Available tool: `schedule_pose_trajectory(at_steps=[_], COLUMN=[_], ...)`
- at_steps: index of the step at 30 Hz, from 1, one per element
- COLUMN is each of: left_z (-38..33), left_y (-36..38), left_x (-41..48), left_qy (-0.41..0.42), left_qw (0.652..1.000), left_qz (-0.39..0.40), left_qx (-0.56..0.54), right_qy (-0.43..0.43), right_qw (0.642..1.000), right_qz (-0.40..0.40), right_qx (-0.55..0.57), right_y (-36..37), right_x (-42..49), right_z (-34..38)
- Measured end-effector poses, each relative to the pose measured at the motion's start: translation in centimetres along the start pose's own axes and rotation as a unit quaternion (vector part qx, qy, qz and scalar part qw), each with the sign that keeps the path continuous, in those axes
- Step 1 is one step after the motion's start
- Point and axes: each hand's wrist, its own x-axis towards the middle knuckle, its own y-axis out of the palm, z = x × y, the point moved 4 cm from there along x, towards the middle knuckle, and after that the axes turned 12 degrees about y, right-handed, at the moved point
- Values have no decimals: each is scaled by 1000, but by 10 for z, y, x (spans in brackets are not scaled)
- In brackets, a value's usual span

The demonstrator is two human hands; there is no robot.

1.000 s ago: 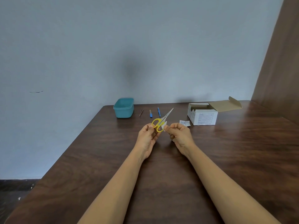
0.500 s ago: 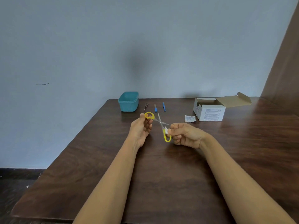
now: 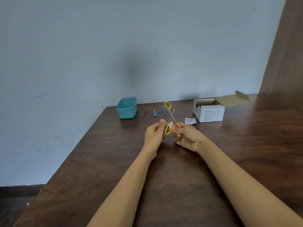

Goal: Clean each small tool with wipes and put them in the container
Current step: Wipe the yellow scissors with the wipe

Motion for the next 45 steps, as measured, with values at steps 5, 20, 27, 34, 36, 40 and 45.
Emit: schedule_pose_trajectory(at_steps=[5, 20, 27, 34, 36, 40, 45], left_z=[5, 2, 0, -4, -6, -7, -6], left_y=[-3, -8, -5, 1, 4, 7, 3], left_x=[1, 6, 3, 0, -1, -4, -3], left_qy=[21, 55, 99, 176, 185, 202, 200], left_qw=[999, 997, 988, 959, 955, 949, 950], left_qz=[0, -14, 18, 63, 76, 65, 62], left_qx=[33, 48, 115, 211, 221, 234, 233], right_qy=[-32, -166, -160, -165, -165, -156, -159], right_qw=[998, 964, 971, 969, 966, 971, 969], right_qz=[-58, -208, -174, -182, -192, -181, -190], right_qx=[-16, 1, -34, 0, 44, 17, -9], right_y=[-1, -19, -14, -18, -23, -22, -19], right_x=[4, -8, -5, -5, -6, -5, -5], right_z=[-2, 19, 16, 17, 19, 17, 15])
